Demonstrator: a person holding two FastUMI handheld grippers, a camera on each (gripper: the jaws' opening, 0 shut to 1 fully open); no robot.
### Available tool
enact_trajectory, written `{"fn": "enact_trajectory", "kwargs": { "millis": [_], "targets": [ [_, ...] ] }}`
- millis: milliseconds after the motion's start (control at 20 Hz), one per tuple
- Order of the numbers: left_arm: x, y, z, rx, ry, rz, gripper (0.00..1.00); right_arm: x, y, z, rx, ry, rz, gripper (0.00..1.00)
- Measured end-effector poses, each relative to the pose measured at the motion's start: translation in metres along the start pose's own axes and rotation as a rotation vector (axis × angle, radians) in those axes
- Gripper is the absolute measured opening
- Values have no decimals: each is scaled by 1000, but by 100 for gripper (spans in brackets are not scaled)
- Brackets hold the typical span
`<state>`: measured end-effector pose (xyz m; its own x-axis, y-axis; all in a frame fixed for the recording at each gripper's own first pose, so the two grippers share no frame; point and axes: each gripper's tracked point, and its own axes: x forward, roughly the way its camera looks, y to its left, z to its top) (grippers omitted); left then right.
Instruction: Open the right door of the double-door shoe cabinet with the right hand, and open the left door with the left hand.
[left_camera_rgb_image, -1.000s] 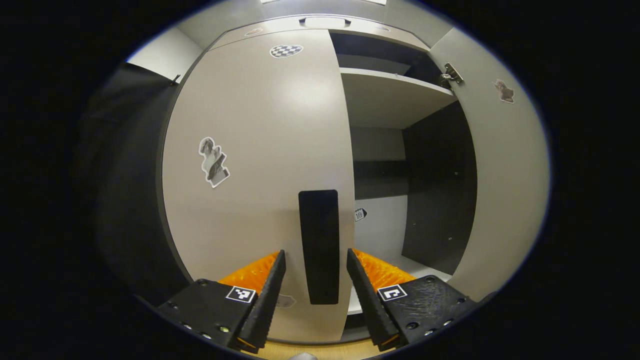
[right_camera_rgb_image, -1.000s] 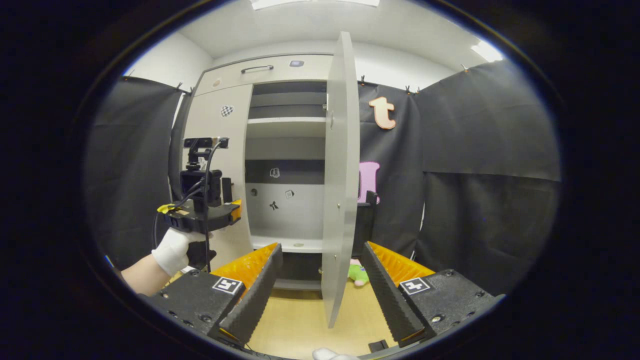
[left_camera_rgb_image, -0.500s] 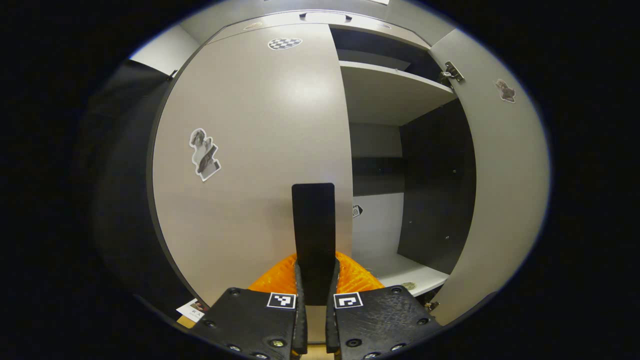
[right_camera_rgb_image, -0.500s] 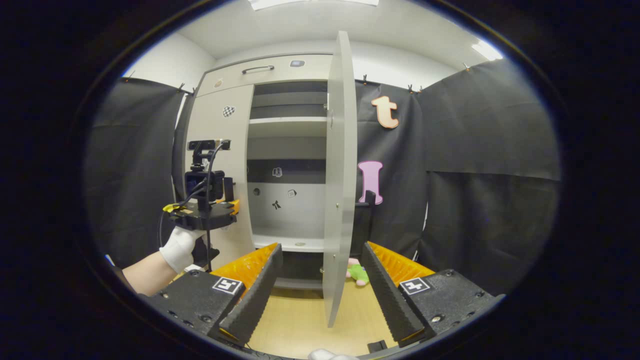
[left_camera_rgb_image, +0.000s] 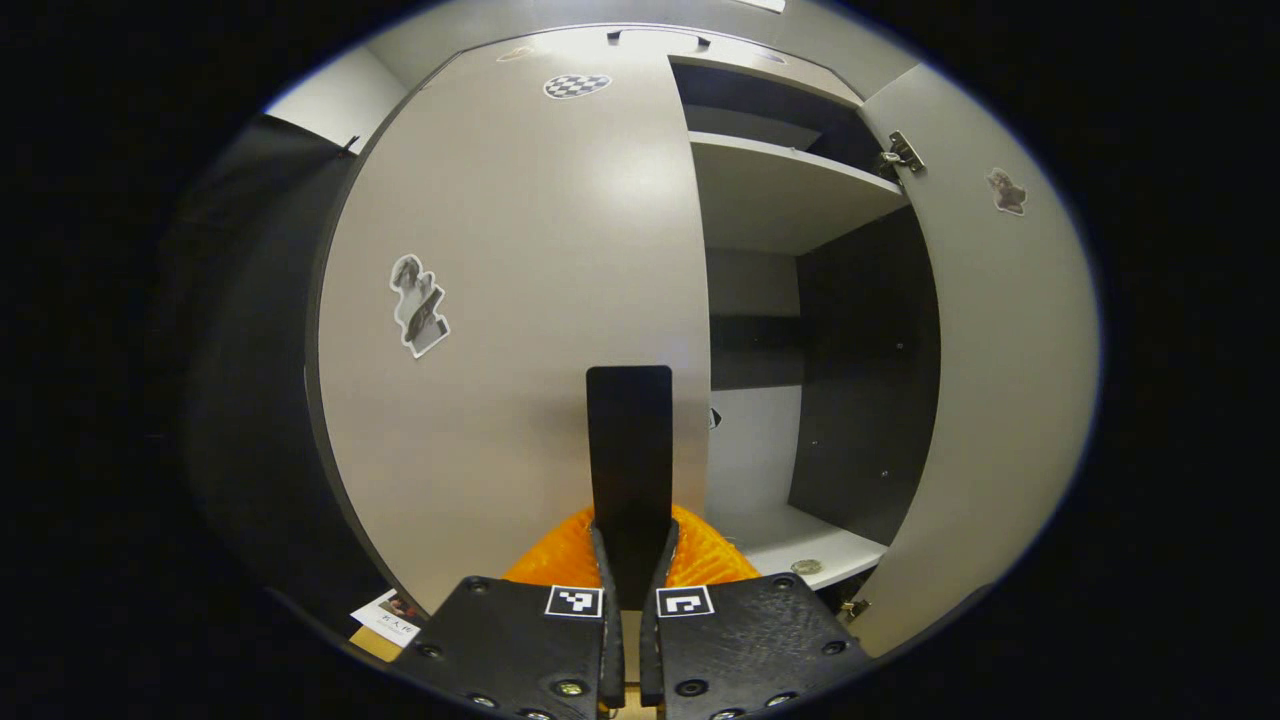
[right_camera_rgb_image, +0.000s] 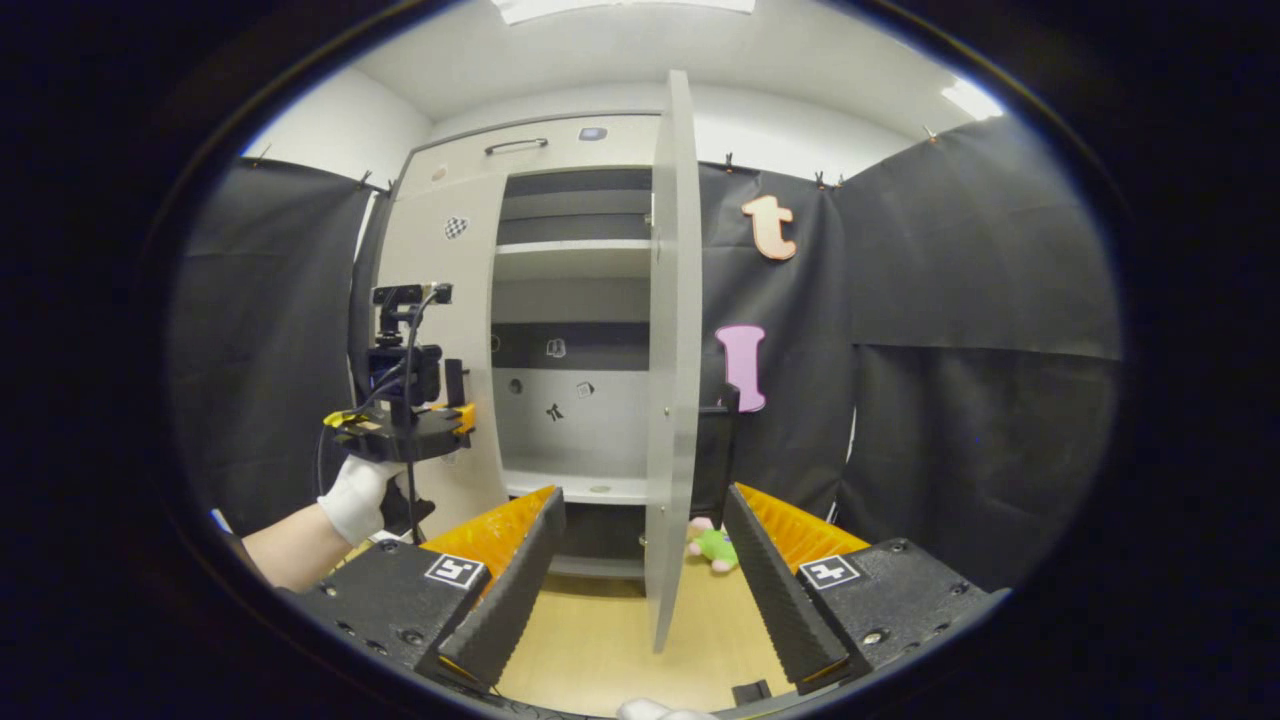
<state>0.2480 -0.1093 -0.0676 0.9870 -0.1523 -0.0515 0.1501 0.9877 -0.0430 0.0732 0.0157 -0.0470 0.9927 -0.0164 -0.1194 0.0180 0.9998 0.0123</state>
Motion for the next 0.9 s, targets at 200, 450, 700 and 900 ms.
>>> {"fn": "enact_trajectory", "kwargs": {
  "millis": [200, 450, 700, 900],
  "targets": [
    [-17, 1, 2, -10, -7, -11, 5, -4, 9, -2, -2, -2, 30, 99],
    [-38, 9, 2, -3, -7, -14, 5, -10, 21, -2, -4, -8, 72, 99],
    [-61, 19, 1, -1, -4, -12, 5, -15, 39, -6, 4, -4, 114, 99],
    [-75, 29, 1, -5, -2, 1, 5, -16, 54, -6, 2, -5, 142, 99]
  ]
}}
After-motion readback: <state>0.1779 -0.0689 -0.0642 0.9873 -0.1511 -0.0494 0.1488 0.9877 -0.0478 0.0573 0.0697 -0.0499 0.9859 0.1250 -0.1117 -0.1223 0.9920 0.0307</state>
